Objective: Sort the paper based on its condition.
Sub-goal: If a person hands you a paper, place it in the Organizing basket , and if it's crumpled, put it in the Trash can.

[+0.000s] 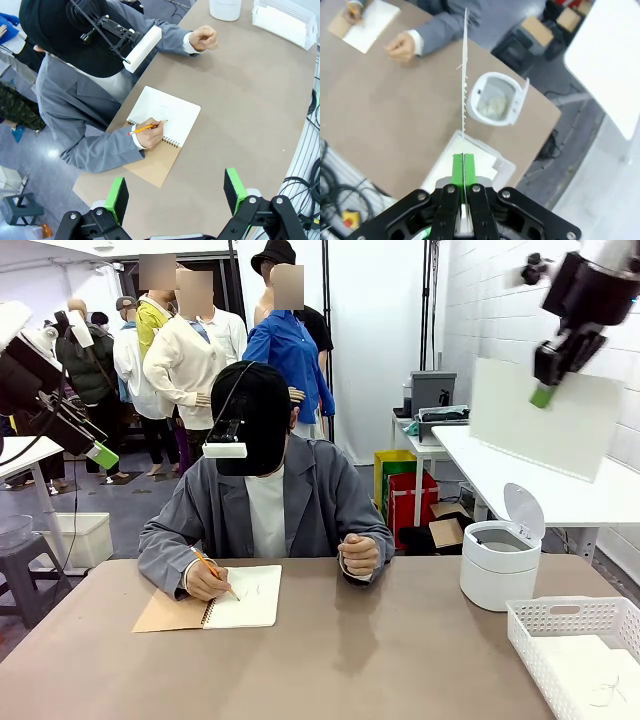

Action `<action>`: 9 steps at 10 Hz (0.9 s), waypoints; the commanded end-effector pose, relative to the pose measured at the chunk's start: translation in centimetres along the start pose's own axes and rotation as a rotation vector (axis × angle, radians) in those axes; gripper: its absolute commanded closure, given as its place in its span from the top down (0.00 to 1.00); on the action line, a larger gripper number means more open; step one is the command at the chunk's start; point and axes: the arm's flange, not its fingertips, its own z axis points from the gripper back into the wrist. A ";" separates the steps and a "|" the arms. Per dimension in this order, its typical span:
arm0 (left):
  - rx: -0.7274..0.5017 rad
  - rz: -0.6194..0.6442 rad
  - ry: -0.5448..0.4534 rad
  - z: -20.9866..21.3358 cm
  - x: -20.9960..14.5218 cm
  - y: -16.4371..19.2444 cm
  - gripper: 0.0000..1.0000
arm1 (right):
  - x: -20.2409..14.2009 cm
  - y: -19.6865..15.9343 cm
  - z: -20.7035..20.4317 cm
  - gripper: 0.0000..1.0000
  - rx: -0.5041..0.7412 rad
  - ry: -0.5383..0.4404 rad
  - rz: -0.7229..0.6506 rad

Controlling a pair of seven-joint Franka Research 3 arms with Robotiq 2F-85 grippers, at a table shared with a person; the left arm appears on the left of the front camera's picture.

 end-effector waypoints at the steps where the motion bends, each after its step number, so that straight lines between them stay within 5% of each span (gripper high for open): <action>1: -0.002 0.001 -0.001 0.0 -0.1 0.0 1.00 | -3.4 -0.1 -1.7 0.00 -0.038 0.051 -0.036; 7: -0.002 0.001 -0.001 0.0 -0.1 0.0 1.00 | -12.8 -0.3 -8.5 0.00 -0.045 0.323 -0.271; 9: -0.002 0.001 -0.001 0.0 -0.1 0.0 1.00 | -15.5 1.2 -10.1 0.00 -0.048 0.342 -0.352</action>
